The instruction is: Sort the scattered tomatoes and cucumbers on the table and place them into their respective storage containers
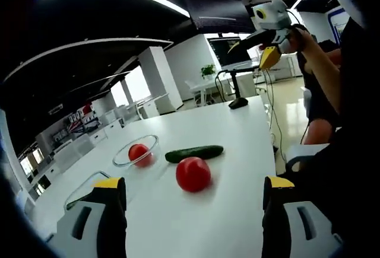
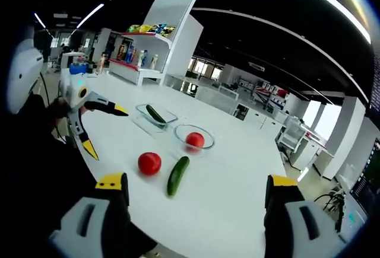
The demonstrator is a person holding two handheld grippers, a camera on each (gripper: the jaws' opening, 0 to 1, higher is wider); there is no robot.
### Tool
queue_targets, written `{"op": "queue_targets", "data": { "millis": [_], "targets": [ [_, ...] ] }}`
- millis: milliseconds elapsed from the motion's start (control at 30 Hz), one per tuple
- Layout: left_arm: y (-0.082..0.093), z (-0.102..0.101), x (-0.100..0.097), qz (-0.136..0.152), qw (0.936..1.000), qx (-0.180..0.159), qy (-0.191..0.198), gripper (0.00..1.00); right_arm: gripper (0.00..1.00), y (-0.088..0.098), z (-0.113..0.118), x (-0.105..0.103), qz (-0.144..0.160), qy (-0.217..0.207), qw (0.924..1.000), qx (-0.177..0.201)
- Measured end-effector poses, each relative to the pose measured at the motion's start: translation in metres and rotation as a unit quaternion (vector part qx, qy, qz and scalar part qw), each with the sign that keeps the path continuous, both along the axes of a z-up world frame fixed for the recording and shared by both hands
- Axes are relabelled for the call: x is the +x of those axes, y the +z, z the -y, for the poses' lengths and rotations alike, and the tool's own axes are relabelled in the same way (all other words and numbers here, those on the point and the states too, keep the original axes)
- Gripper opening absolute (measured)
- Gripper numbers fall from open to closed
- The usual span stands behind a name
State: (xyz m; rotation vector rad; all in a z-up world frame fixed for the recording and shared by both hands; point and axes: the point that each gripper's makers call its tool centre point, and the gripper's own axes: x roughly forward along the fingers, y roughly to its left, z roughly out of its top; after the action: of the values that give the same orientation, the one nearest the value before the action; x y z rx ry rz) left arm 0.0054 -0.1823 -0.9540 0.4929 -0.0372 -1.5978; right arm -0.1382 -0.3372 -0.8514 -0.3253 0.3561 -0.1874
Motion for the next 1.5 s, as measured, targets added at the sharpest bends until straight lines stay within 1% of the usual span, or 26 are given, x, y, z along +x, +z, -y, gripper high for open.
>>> {"op": "queue_targets", "data": {
  "millis": [100,133,167,200,233,267,300,333,367,400,467,600,667,767,867,967,1100,1267,1333,1400,1500],
  "targets": [
    [-0.005,0.013,0.0,-0.011,0.9999,-0.002,-0.004,0.95,0.92,0.0,0.001,-0.002,-0.002,-0.004,1.0,-0.005],
    [-0.003,0.017,-0.003,-0.026,0.9996,-0.012,-0.007,0.95,0.92,0.0,0.002,-0.002,-0.002,-0.005,1.0,-0.004],
    [0.002,0.024,-0.005,-0.055,0.9979,-0.032,-0.012,0.95,0.92,0.0,0.002,-0.002,-0.002,-0.006,1.0,-0.004],
    [0.006,0.03,-0.004,-0.086,0.9951,-0.049,-0.008,0.95,0.92,0.0,0.002,-0.002,-0.001,-0.006,1.0,-0.004],
    [0.009,0.034,-0.002,-0.106,0.9925,-0.06,-0.004,0.95,0.92,0.0,0.003,-0.002,-0.002,-0.006,1.0,-0.004],
    [0.01,0.038,0.001,-0.116,0.9907,-0.071,-0.002,0.95,0.92,-0.001,0.003,-0.002,-0.003,-0.006,1.0,-0.004],
    [0.007,0.043,0.007,-0.123,0.9899,-0.071,0.003,0.95,0.92,-0.001,0.003,-0.001,-0.003,-0.007,1.0,-0.005],
    [0.005,0.044,0.008,-0.122,0.9901,-0.068,0.003,0.95,0.92,-0.001,0.003,-0.001,-0.003,-0.007,1.0,-0.005],
    [-0.002,0.049,0.01,-0.129,0.9899,-0.057,0.006,0.95,0.92,0.001,0.003,0.0,0.0,-0.006,1.0,-0.007],
    [-0.004,0.049,0.011,-0.13,0.9899,-0.056,0.006,0.95,0.92,0.001,0.003,0.0,0.0,-0.005,1.0,-0.007],
    [-0.012,0.055,0.016,-0.131,0.99,-0.051,0.014,0.95,0.92,0.0,0.002,0.0,-0.001,-0.003,1.0,-0.005],
    [-0.023,0.057,0.017,-0.132,0.9904,-0.037,0.017,0.95,0.92,-0.003,0.002,-0.001,-0.005,-0.003,1.0,-0.007],
    [-0.027,0.056,0.017,-0.137,0.9898,-0.031,0.019,0.95,0.92,-0.003,0.002,-0.002,-0.003,-0.004,1.0,-0.003],
    [-0.027,0.056,0.018,-0.142,0.989,-0.036,0.021,0.95,0.92,-0.004,0.004,-0.004,-0.008,-0.008,0.9999,-0.007],
    [-0.027,0.056,0.02,-0.138,0.9895,-0.036,0.024,0.95,0.92,-0.001,0.005,-0.004,-0.003,-0.009,0.9999,-0.007],
    [-0.03,0.06,0.02,-0.134,0.99,-0.037,0.024,0.95,0.92,-0.002,0.003,-0.003,-0.003,-0.007,0.9999,-0.007],
    [-0.045,0.069,0.02,-0.123,0.9919,-0.026,0.016,0.95,0.92,-0.003,0.004,-0.003,-0.006,-0.009,0.9999,-0.008],
    [-0.057,0.075,0.023,-0.132,0.991,-0.014,0.017,0.91,0.92,-0.004,0.004,-0.003,-0.006,-0.008,0.9999,-0.006],
    [-0.059,0.078,0.025,-0.132,0.9909,-0.015,0.019,0.91,0.92,-0.004,0.005,-0.002,-0.006,-0.009,0.9999,-0.006],
    [-0.061,0.08,0.026,-0.132,0.991,-0.014,0.018,0.88,0.92,-0.004,0.005,-0.001,-0.004,-0.008,1.0,-0.003],
    [-0.065,0.084,0.025,-0.146,0.9892,-0.008,0.012,0.84,0.92,-0.005,0.004,-0.001,-0.006,-0.005,1.0,-0.005]
  ]
}}
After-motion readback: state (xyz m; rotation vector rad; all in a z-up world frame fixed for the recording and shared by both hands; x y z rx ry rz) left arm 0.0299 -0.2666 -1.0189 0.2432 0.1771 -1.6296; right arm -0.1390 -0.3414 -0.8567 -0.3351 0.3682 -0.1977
